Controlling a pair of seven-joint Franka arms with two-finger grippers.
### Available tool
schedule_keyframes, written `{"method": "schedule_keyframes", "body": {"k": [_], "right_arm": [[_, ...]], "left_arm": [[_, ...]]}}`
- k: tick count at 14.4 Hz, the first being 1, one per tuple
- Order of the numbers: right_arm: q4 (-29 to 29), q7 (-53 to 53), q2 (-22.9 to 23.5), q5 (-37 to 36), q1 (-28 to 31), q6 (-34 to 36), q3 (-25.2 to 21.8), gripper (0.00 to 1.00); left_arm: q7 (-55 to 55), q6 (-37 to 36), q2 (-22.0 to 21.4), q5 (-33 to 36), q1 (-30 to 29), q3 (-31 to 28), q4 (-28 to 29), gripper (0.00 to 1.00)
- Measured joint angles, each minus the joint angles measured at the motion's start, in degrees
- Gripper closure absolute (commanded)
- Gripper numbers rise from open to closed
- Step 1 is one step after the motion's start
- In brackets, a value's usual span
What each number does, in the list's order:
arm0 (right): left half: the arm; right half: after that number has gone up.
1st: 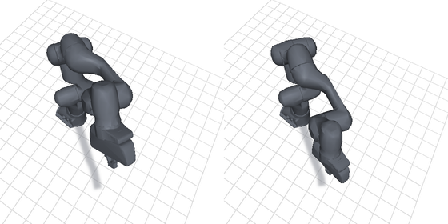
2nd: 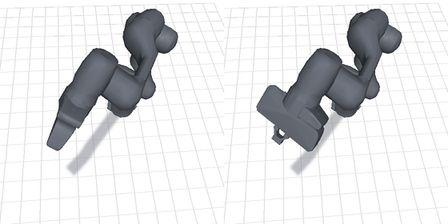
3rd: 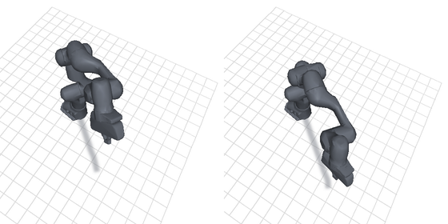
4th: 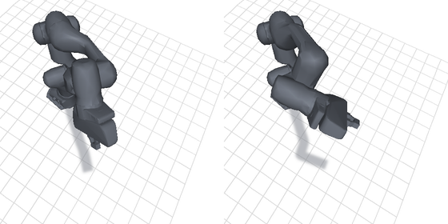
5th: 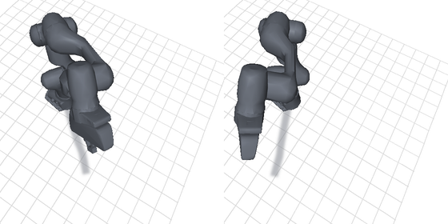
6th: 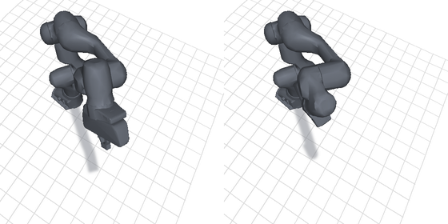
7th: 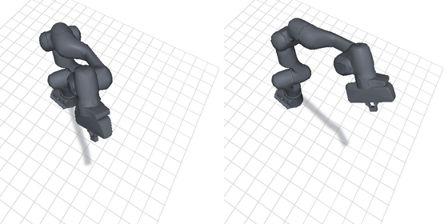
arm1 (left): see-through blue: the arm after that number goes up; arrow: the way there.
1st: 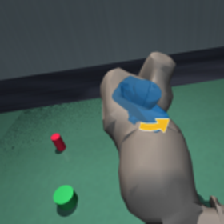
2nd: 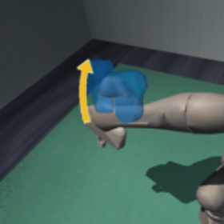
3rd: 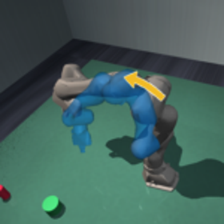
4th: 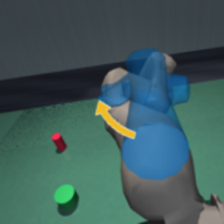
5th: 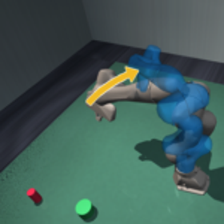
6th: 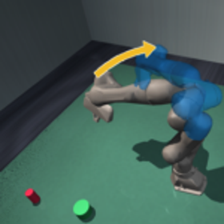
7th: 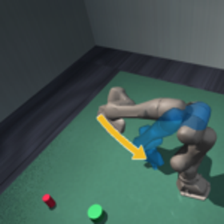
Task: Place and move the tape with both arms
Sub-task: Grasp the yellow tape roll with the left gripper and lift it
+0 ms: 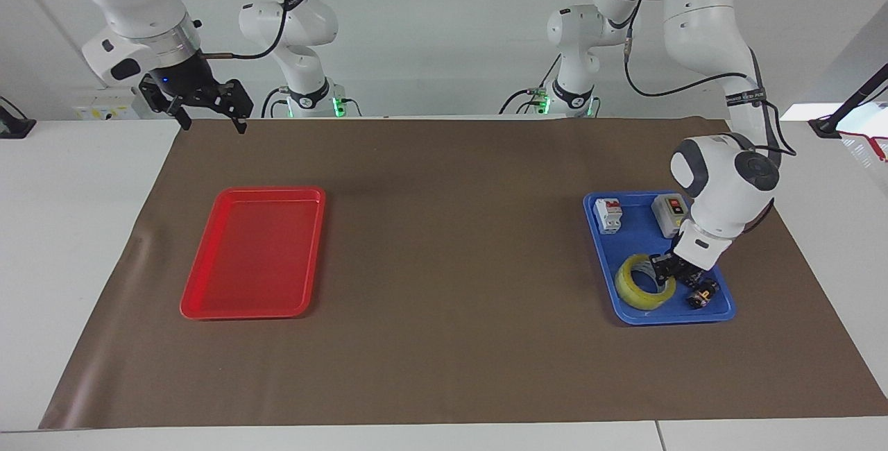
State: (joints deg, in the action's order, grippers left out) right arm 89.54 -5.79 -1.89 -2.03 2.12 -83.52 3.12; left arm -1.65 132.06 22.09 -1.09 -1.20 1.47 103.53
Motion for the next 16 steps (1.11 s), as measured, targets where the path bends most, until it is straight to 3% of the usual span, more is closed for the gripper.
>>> {"method": "schedule_keyframes", "body": {"k": [7,16], "right_arm": [[0.00,0.00,0.00,0.00,0.00,0.00,0.00,0.00],[0.00,0.00,0.00,0.00,0.01,0.00,0.00,0.00]], "left_arm": [[1.70,-15.39,-8.83,1.46,3.71,0.44,-2.89,1.00],[35.01,-10.35,-5.88,4.62,26.01,1.10,-1.45,1.00]]}}
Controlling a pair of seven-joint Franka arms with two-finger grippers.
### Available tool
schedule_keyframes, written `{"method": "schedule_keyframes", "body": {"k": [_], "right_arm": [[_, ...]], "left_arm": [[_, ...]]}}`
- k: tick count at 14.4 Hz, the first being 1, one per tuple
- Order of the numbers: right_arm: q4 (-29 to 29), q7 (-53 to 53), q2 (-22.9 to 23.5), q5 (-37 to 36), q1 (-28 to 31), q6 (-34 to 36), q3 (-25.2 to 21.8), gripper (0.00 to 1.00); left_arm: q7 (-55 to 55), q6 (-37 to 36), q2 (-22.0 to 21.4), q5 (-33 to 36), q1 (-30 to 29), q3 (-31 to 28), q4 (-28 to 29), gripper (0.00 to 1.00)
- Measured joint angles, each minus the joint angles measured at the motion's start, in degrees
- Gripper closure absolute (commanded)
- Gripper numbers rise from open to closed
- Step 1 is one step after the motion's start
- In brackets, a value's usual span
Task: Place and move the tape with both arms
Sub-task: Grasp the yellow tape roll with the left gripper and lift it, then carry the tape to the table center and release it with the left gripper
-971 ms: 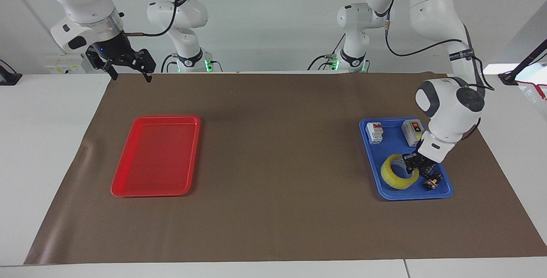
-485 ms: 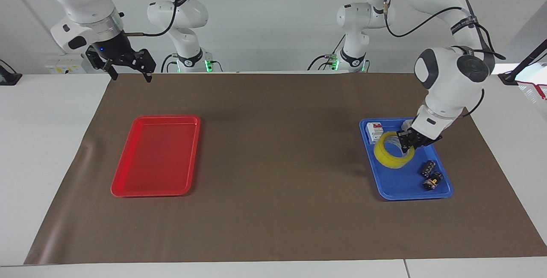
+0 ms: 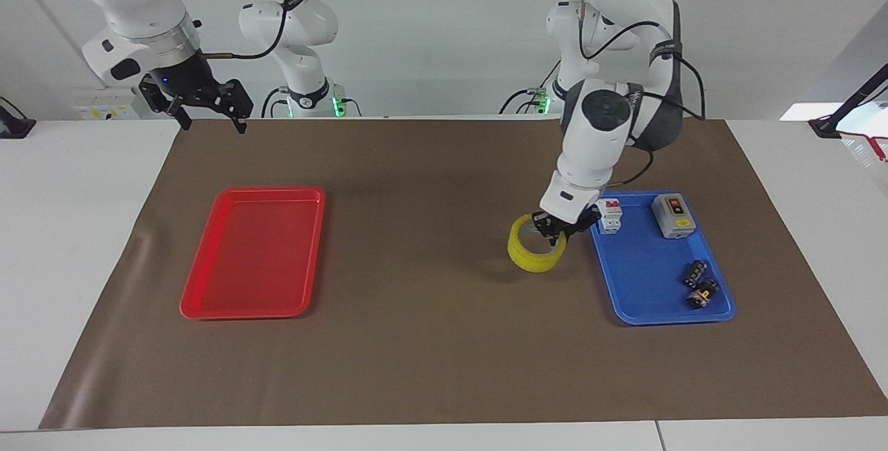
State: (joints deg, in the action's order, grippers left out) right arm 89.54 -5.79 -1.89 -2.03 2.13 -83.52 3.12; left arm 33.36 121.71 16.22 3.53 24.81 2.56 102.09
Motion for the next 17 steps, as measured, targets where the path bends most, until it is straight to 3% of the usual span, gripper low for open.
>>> {"method": "schedule_keyframes", "body": {"k": [6,13,14,15,17], "right_arm": [[0.00,0.00,0.00,0.00,0.01,0.00,0.00,0.00],[0.05,0.00,0.00,0.00,0.01,0.00,-0.05,0.00],[0.06,0.00,0.00,0.00,0.01,0.00,-0.05,0.00],[0.09,0.00,0.00,0.00,0.01,0.00,-0.05,0.00],[0.13,0.00,0.00,0.00,0.01,0.00,-0.05,0.00]], "left_arm": [[19.51,5.62,6.23,6.72,10.73,0.10,-0.30,1.00],[20.59,6.48,7.73,6.73,12.63,0.13,-0.30,1.00],[20.59,6.53,7.83,6.73,12.67,0.14,-0.14,0.91],[20.59,6.57,7.88,6.73,12.74,0.14,0.27,0.74],[20.60,6.74,7.87,6.73,12.80,0.14,0.73,0.26]]}}
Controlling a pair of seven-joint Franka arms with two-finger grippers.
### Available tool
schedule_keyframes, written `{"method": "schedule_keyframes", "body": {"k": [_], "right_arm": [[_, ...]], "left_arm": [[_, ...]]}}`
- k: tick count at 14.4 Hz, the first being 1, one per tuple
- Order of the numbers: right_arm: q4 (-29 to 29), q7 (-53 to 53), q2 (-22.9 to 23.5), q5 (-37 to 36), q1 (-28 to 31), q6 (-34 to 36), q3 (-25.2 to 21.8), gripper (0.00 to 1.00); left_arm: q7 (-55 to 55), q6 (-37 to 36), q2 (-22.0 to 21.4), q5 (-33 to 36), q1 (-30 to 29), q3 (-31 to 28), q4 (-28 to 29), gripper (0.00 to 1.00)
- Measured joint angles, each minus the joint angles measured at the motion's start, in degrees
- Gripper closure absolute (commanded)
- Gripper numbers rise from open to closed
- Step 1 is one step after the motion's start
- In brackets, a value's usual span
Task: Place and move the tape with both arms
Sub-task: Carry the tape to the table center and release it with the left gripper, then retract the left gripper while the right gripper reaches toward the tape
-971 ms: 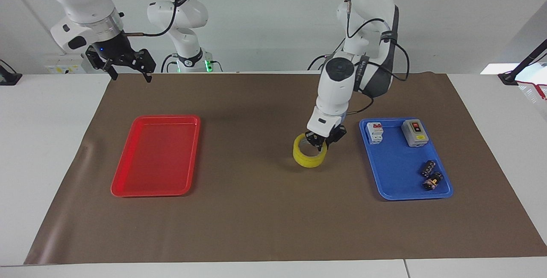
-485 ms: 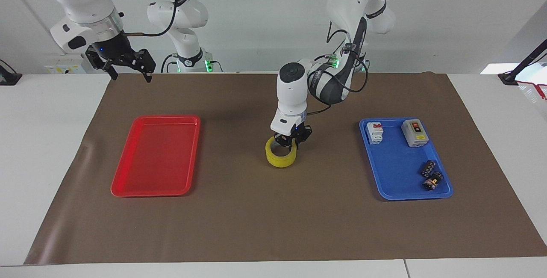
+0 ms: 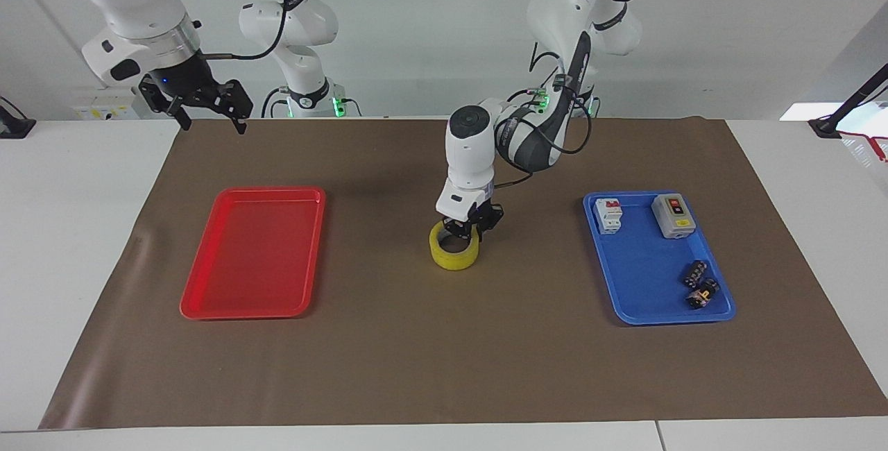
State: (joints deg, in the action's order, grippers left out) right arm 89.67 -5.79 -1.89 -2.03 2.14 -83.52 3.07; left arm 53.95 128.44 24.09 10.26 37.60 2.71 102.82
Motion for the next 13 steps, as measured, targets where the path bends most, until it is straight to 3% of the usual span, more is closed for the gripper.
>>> {"method": "schedule_keyframes", "body": {"k": [1,2,6,10,13], "right_arm": [[0.01,0.00,0.00,0.00,0.00,0.00,0.00,0.00],[0.01,0.00,0.00,0.00,0.00,0.00,0.00,0.00],[0.05,0.00,0.00,0.00,0.00,0.00,0.00,0.00],[0.72,0.10,-0.04,0.27,-0.34,-1.50,0.29,0.00],[1.77,0.57,0.00,2.15,-2.44,-3.26,1.27,0.00]], "left_arm": [[0.00,0.01,0.00,0.00,0.00,0.00,0.05,0.07],[-0.01,0.04,-0.02,0.00,0.00,-0.02,0.04,0.00],[0.03,0.28,-1.89,0.00,-1.40,-0.38,-0.29,0.00],[-1.96,-0.08,-8.25,0.00,-7.16,-0.64,-0.36,0.00],[-11.55,-4.73,-12.57,-2.52,-11.86,-0.72,-0.34,0.00]]}}
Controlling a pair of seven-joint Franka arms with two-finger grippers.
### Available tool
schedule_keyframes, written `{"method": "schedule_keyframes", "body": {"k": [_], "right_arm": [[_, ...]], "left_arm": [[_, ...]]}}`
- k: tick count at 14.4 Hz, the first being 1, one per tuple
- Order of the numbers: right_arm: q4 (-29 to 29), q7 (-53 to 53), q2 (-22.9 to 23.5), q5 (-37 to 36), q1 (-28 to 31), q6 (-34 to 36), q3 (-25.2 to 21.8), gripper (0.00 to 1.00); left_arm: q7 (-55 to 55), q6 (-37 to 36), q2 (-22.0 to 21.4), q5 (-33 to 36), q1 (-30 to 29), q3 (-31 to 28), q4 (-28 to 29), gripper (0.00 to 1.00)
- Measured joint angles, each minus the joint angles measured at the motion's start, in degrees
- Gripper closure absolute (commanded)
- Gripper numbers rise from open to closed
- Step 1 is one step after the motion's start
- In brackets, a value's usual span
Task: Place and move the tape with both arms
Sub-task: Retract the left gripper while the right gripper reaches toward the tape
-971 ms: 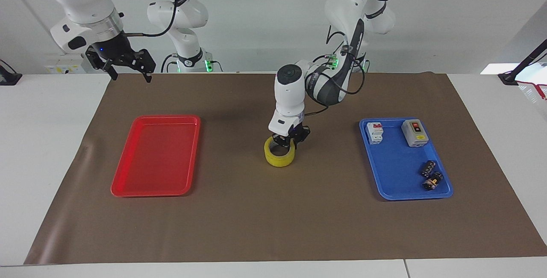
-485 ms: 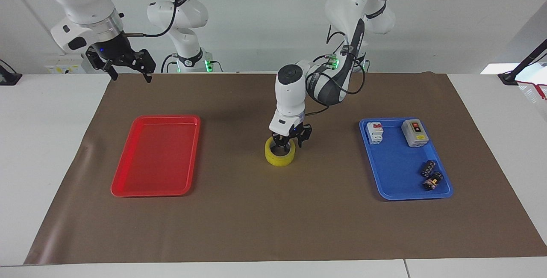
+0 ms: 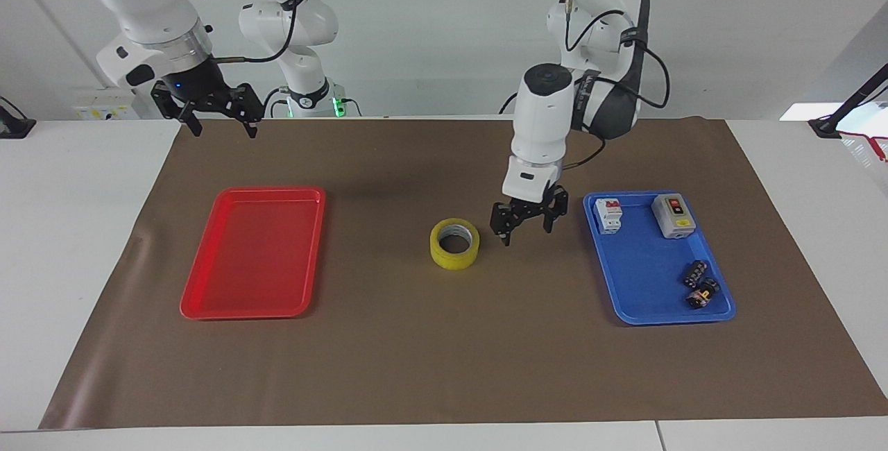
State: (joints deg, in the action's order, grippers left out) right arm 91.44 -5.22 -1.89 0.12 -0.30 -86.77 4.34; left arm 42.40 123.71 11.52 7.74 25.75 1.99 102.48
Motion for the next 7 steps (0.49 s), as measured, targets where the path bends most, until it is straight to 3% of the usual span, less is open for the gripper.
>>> {"method": "schedule_keyframes", "body": {"k": [4,7], "right_arm": [[0.44,-0.31,2.52,1.00,-8.67,-4.47,0.49,0.00],[0.66,-5.66,8.18,1.15,-16.14,-11.94,0.64,0.00]], "left_arm": [[-19.43,-9.83,-5.97,-7.45,-8.21,-0.18,-0.02,0.00],[-28.19,-15.20,-9.53,-9.15,-13.17,-0.32,-0.07,0.00]]}}
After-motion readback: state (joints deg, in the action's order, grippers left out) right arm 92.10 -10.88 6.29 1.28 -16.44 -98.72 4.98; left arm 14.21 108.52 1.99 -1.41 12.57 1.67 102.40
